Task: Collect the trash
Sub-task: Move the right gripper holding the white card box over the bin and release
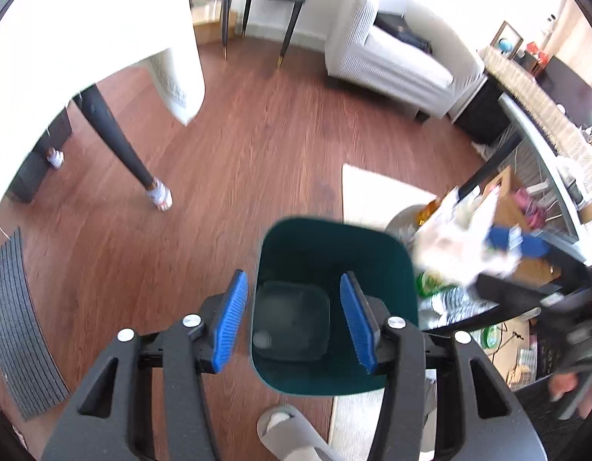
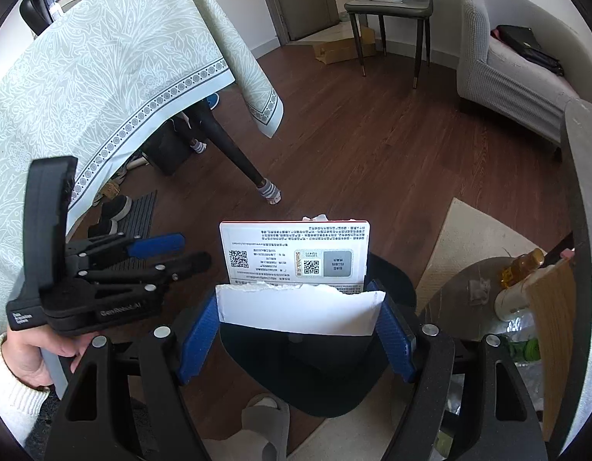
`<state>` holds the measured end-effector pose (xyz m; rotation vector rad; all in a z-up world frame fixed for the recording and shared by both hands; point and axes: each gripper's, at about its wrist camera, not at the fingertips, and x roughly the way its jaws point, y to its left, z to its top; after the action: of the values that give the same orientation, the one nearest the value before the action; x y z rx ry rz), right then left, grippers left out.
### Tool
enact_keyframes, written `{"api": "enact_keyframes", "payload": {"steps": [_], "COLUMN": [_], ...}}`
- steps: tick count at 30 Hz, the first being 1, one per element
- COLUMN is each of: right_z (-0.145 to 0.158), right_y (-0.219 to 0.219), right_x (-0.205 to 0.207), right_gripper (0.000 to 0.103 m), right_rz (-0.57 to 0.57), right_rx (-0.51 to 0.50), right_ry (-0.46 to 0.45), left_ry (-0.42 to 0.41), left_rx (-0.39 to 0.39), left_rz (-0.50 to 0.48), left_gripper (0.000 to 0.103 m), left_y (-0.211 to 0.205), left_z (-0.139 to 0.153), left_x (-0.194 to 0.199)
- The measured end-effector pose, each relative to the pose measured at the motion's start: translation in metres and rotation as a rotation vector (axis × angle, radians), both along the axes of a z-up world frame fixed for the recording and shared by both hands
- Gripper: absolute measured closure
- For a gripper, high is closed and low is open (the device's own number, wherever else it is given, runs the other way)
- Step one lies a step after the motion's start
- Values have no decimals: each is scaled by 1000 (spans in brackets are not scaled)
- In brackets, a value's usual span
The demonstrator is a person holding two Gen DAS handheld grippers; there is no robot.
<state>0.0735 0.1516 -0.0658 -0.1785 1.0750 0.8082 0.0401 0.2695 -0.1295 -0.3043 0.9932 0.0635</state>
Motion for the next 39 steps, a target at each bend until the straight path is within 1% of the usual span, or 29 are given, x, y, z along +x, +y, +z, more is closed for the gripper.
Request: {"api": "enact_keyframes", "payload": {"steps": [2, 4, 7, 10, 12, 14, 16, 18, 21, 24, 25, 26, 27, 29, 34, 38, 39], "right_z": [-8, -15, -25, -37, -48, -59, -69, -81, -101, -116, -121, -124, -126, -127, -114, -90, -82], "right_y": [2, 5, 8, 10, 10, 12, 17, 23, 31, 37, 38, 39, 39, 39, 30, 23, 23], "right_x": [0, -1, -2, 0, 1, 4, 5, 3, -1, -4, -5, -6, -8, -10, -14, -20, -20], "right_gripper": [27, 27, 27, 27, 27, 27, 27, 27, 27, 26, 25, 20, 18, 18, 18, 18, 21], "right_rz": [3, 9, 20, 17, 13, 5, 13, 29, 52, 71, 74, 74, 75, 80, 113, 155, 167], "right_rx": [-12, -32, -44, -57, -63, -68, -76, -120, -165, -210, -227, -245, -261, -274, -242, -207, -201], "right_ry": [16, 23, 31, 58, 81, 112, 127, 127, 147, 159, 159, 147, 136, 131, 104, 58, 43], "left_ry": [-34, -63, -90, -112, -129, -141, -159, -174, -191, -207, -214, -223, -231, -251, -299, -315, -316], "left_rx": [25, 32, 30, 24, 19, 40, 26, 10, 25, 18, 14, 7, 0, -8, -8, -7, -6], "left_rz": [-3, -12, -28, -34, -30, -16, -5, 5, 11, 8, 6, 3, 0, -5, -19, -17, -15], "left_gripper": [55, 57, 62, 66, 67, 69, 70, 70, 72, 72, 72, 72, 72, 72, 72, 72, 72], "left_y": [-2, -6, -12, -14, -16, -18, -21, -22, -27, -32, -34, -36, -36, -39, -49, -54, -56], "left_z": [15, 27, 41, 56, 65, 78, 91, 102, 115, 127, 131, 135, 138, 147, 167, 173, 173], "left_x": [0, -1, 1, 1, 1, 0, -1, 0, 0, 1, 2, 2, 0, 0, -1, 1, 2]}}
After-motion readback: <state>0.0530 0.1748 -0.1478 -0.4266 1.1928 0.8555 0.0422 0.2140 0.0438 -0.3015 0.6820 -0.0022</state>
